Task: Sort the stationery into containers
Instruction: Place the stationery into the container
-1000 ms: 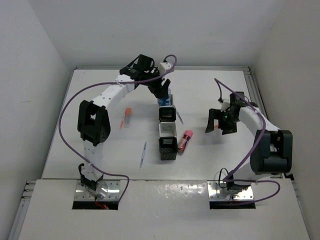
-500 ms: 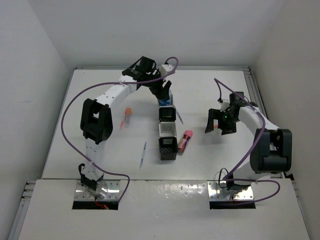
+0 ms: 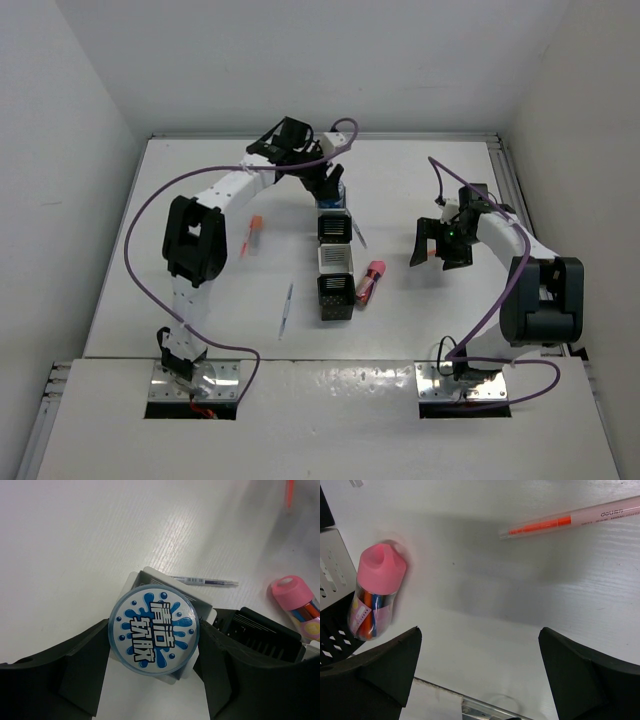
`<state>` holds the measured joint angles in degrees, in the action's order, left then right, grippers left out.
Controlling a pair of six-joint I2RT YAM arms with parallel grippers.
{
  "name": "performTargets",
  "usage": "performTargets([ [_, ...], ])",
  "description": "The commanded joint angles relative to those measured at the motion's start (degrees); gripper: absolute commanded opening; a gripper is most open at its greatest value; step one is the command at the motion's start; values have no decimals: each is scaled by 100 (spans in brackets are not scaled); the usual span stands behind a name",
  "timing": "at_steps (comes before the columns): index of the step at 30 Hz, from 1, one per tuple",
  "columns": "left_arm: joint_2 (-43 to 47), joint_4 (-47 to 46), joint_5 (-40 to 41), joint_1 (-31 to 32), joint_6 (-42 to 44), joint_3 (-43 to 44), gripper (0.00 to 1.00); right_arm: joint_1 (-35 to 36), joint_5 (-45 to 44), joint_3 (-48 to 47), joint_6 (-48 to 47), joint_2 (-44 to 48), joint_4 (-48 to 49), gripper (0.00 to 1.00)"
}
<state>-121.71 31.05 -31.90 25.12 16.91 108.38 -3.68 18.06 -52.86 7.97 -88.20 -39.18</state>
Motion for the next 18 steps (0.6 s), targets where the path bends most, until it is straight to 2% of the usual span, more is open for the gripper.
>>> performTargets([
  [1,358,-459,-35,10,41,-228,51,-36,57,-234,-6,-13,-2,98],
  [6,578,-617,-106,19,-3,-431,70,-36,74,-233,3,31,-20,98],
  [7,665,-652,-167,10,-12,-466,80,-36,66,-233,3,57,-46,98],
  [9,832,-688,-228,19,-47,-528,86,-36,74,-233,-14,75,-46,98],
  [14,1210,-670,-255,28,-205,-563,87,-36,74,-242,-6,172,-81,98],
  [18,1946,-967,-28,36,-416,-835,86,-36,92,-277,12,277,-99,98],
])
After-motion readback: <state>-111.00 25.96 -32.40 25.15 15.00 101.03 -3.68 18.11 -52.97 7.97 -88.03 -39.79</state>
